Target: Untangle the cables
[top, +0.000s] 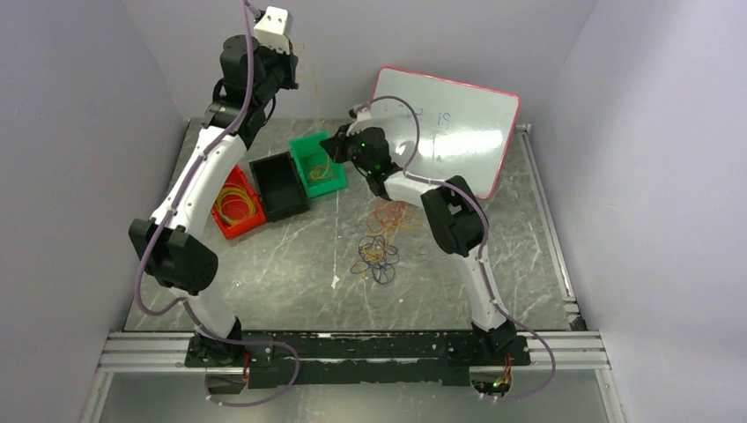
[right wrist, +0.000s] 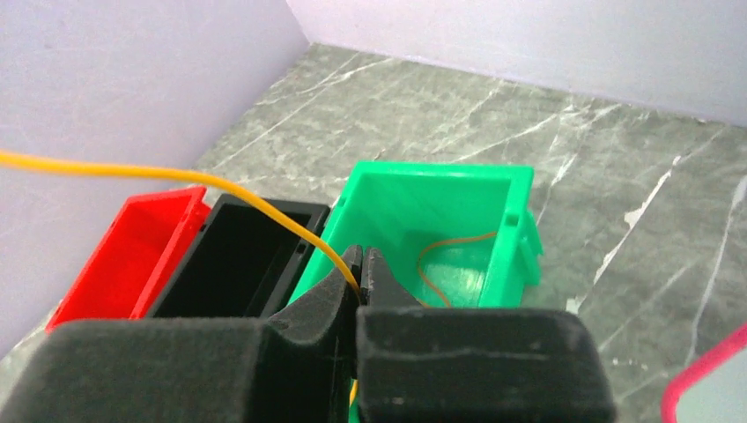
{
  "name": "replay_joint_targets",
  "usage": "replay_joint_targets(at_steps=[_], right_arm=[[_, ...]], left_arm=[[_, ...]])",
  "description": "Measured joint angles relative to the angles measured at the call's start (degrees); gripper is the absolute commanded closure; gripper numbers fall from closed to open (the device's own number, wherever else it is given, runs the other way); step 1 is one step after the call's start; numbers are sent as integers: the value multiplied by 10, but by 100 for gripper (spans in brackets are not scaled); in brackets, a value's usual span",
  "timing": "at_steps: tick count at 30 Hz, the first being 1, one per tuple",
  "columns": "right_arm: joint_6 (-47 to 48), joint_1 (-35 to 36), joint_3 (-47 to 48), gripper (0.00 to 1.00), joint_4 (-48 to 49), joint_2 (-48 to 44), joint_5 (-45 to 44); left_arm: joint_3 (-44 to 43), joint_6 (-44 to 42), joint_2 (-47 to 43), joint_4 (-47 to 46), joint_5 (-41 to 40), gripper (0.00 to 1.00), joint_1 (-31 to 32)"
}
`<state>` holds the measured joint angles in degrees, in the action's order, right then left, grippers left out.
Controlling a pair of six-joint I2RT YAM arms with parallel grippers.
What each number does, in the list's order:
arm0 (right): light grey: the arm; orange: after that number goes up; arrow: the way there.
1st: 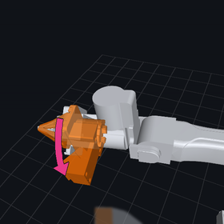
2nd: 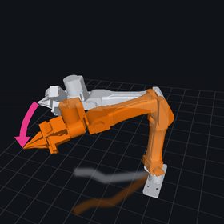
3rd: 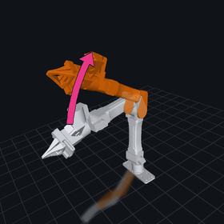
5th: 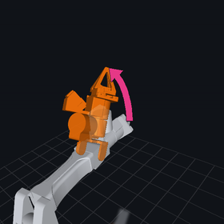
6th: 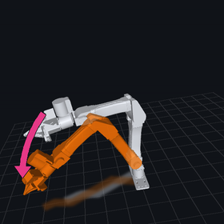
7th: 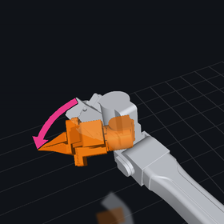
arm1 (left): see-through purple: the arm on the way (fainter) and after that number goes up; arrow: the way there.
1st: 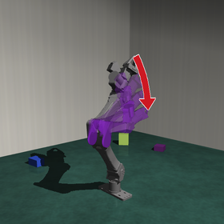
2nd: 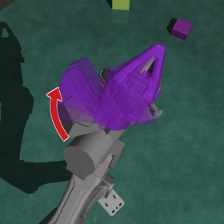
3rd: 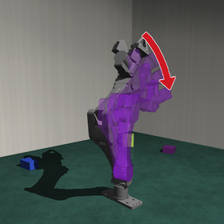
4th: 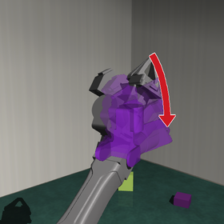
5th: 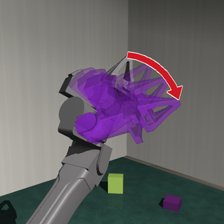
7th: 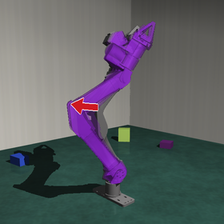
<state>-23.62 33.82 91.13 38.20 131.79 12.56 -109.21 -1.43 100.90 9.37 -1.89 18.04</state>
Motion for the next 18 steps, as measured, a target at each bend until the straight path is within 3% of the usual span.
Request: replay_joint_targets(at_steps=[6,18], right_arm=[[7,-1,109,100,-45,73,2],[41,13,159,100,-103,116,2]], left_arm=[[72,18,-51,1,31,93,0],[205,35,-98,8,29,93,0]])
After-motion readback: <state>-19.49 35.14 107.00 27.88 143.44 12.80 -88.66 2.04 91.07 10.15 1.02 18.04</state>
